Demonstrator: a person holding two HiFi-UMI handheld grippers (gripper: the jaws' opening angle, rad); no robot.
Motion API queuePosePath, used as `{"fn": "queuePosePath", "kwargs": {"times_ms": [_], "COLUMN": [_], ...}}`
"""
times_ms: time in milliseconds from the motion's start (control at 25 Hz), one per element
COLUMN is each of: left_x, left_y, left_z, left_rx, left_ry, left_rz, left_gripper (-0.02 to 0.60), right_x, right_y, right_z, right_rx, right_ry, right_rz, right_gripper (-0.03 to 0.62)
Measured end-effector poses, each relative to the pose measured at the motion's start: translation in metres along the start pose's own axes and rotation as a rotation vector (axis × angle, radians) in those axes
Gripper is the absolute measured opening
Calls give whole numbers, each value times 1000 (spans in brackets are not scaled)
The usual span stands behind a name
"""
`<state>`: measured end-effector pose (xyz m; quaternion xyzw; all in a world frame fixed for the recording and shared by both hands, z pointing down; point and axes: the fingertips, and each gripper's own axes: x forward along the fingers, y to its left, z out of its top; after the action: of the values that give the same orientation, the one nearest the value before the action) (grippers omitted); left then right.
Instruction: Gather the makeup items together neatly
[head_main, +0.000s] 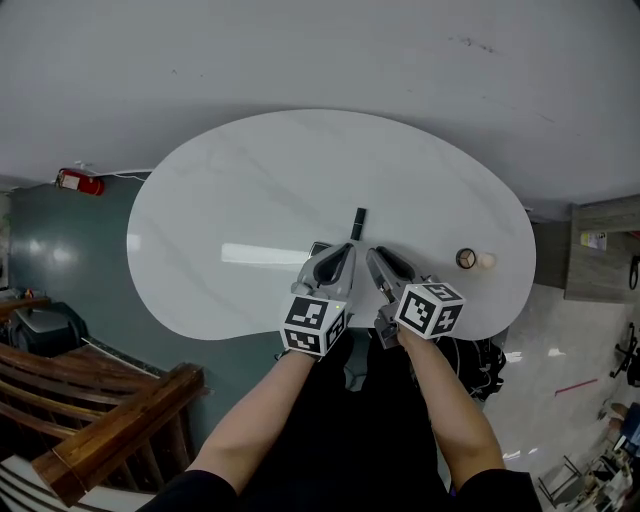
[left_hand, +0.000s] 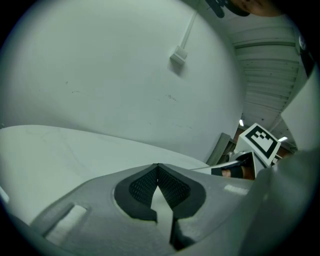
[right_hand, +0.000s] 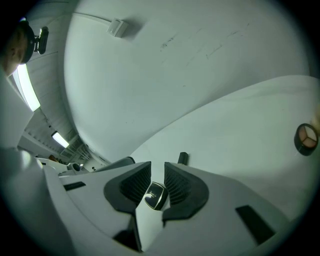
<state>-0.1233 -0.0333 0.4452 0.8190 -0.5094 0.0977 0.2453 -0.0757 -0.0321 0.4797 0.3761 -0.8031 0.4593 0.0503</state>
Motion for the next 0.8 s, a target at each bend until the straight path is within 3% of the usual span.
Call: {"fn": "queuePosePath", "kwargs": {"times_ms": [800], "left_x": [20], "left_y": [43], "left_z": [-20], "left_rx": [-39], "left_ry": [53], "left_rz": [-14], "left_gripper": [9], "right_x": [69], "right_y": [-41], "right_z": [-18], "right_rx": [-117], "right_ry": [104], "right_rz": [-246], "right_gripper": [147]}}
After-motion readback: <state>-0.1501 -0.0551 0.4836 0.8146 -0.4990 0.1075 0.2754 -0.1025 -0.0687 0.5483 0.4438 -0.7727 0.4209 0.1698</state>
